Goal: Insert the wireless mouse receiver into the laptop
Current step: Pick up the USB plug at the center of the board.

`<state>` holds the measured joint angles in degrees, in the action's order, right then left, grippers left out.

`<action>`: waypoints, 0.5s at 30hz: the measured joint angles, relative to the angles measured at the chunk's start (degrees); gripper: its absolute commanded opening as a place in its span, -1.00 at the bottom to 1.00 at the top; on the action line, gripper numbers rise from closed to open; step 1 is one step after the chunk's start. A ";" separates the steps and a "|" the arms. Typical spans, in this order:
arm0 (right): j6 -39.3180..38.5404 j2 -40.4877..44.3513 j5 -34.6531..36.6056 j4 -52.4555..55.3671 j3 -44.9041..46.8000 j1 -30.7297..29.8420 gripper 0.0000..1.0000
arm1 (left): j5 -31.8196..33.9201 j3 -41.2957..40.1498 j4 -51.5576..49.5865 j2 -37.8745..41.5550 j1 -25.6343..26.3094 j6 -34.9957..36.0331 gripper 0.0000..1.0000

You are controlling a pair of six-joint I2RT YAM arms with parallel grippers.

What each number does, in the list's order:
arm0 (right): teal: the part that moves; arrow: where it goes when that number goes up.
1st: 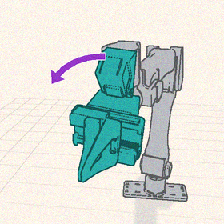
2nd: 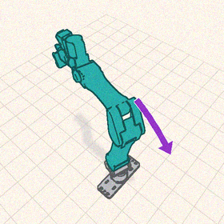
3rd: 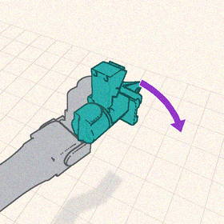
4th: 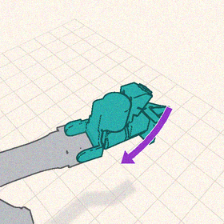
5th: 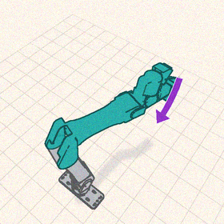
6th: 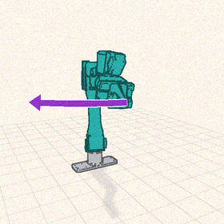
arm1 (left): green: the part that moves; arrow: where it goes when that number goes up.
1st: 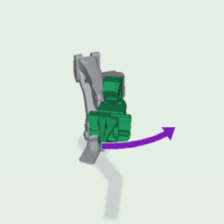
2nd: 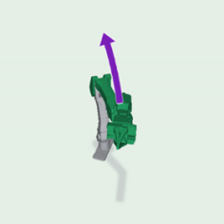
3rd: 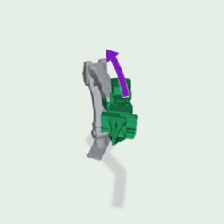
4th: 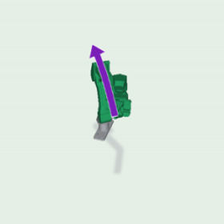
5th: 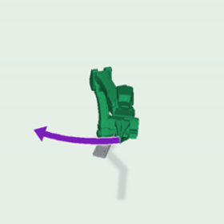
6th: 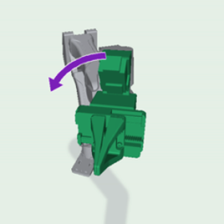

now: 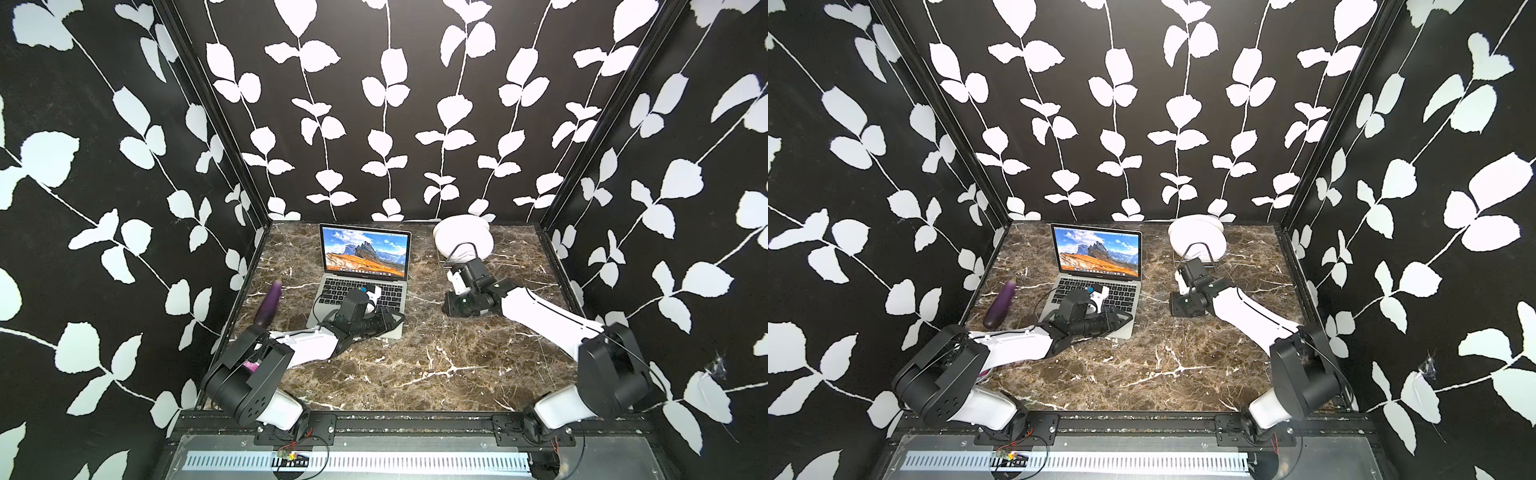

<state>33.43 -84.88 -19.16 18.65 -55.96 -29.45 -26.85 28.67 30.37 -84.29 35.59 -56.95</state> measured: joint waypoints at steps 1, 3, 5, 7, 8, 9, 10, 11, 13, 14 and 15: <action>2.40 0.22 -1.86 -4.50 1.36 -0.04 -0.94 | 0.00 -0.31 1.64 0.00 0.02 -0.94 -0.13; 6.88 0.17 -4.90 -13.84 4.66 -0.11 -0.91 | 0.07 -0.81 4.66 0.00 0.31 -2.73 -0.15; 11.89 0.20 -7.26 -22.67 8.63 -0.20 -0.91 | 0.04 -1.95 8.70 0.00 0.61 -5.07 -0.21; 16.57 0.17 -9.09 -30.56 12.15 -0.20 -0.91 | 0.07 -3.30 13.79 -0.15 1.18 -8.02 -0.27; 18.40 0.17 -9.68 -34.16 13.46 -0.20 -0.90 | 0.24 -3.76 16.81 -0.46 1.66 -10.10 -0.35; 20.41 0.17 -10.10 -37.75 14.56 -0.26 -0.90 | 0.76 -4.04 19.61 -0.83 2.12 -11.87 -0.39; 22.14 0.17 -10.38 -41.55 15.52 -0.31 -0.90 | 1.70 -4.31 22.49 -1.22 2.64 -13.94 -0.38; 23.63 0.17 -10.47 -44.52 16.02 -0.35 -0.90 | 3.15 -4.61 25.75 -1.57 3.17 -16.26 -0.37; 26.01 0.22 -10.45 -50.01 16.39 -0.76 -0.90 | 6.29 -4.76 31.06 -2.25 3.91 -20.68 -0.33; 26.95 0.22 -10.36 -52.65 16.37 -1.22 -0.90 | 7.65 -4.50 33.62 -2.69 4.74 -23.04 -0.32; 27.74 0.28 -10.25 -54.77 16.37 -1.68 -0.90 | 9.01 -4.15 35.58 -3.06 5.22 -24.76 -0.30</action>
<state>61.17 -84.60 -29.41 -36.12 -39.59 -31.14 -17.85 24.51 65.95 -87.35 40.82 -81.71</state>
